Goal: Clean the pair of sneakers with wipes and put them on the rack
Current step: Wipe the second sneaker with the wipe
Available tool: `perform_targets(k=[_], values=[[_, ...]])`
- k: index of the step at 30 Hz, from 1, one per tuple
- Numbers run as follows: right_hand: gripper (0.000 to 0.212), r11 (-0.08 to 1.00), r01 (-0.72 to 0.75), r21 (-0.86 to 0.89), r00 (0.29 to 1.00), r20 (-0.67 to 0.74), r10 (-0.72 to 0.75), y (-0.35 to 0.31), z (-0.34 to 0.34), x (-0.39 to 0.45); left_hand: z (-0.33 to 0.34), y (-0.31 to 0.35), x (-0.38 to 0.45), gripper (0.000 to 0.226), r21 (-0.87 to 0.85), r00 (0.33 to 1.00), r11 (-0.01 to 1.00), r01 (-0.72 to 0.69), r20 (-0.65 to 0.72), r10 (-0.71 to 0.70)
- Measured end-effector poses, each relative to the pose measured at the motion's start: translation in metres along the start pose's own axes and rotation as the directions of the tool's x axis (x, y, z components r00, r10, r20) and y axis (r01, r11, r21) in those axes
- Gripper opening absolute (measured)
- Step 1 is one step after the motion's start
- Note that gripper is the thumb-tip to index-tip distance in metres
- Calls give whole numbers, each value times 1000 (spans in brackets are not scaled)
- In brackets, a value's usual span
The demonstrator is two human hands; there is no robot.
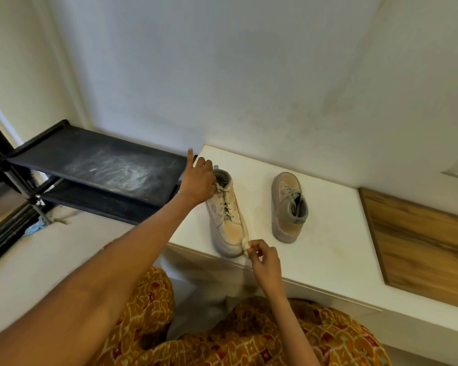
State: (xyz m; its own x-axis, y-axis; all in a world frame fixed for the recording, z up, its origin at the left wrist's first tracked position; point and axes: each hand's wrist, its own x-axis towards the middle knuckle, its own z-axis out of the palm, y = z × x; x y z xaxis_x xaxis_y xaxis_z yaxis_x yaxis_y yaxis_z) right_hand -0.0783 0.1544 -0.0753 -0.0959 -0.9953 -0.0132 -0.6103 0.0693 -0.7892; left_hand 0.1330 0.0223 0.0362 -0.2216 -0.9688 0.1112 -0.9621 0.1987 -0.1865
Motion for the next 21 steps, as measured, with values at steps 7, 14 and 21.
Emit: perform_targets(k=[7, 14, 21], values=[[13, 923, -255, 289, 868, -353, 350, -34, -24, 2, -7, 22, -15, 32, -159, 971, 958, 237, 52, -232], [14, 926, -201, 319, 861, -394, 323, -65, -6, 46, -3, 7, -47, 30, -224, 1000, 974, 22, 26, -16], [14, 865, -286, 412, 790, -410, 457, -73, 20, 90, 1, -1, -61, 24, -166, 992, 979, -117, -76, 106]])
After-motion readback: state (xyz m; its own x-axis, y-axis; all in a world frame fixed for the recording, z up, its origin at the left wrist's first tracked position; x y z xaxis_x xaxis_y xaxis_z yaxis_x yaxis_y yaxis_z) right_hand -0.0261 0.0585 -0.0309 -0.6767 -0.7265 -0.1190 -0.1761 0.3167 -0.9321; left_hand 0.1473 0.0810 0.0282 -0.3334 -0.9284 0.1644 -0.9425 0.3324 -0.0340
